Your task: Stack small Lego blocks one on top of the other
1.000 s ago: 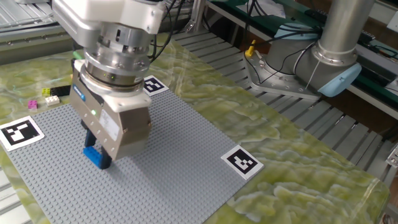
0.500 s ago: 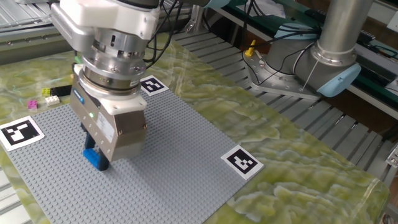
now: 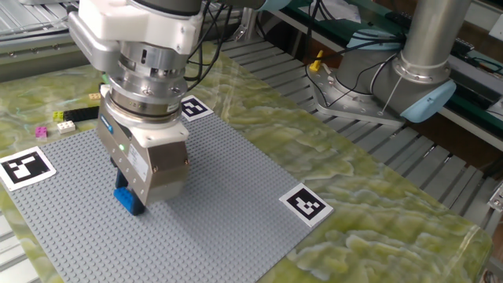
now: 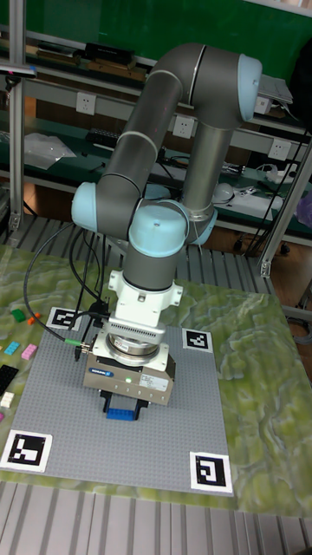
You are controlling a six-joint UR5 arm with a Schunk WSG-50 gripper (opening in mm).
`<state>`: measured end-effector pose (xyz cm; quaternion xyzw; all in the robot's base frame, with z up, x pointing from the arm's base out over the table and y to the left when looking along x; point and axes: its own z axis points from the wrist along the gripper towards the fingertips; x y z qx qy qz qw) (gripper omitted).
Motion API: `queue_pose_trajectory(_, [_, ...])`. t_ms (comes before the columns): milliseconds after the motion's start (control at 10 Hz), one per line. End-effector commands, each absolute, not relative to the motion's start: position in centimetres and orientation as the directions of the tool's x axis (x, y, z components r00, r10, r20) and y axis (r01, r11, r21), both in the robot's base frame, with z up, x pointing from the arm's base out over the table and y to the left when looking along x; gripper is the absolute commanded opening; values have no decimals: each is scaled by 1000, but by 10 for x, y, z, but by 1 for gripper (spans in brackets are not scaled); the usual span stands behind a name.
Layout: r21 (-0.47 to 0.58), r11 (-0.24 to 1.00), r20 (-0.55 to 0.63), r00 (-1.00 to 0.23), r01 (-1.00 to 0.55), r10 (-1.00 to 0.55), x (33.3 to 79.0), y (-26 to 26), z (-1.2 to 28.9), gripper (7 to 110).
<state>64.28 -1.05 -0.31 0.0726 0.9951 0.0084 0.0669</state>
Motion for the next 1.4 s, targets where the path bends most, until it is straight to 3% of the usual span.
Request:
queue_pose_trajectory(0, [39,987,-125,-979,156,159,642,-10,-4,7])
queue_pose_trajectory(1300, [45,989,-120,-982,142,147,644,-9,-7,7])
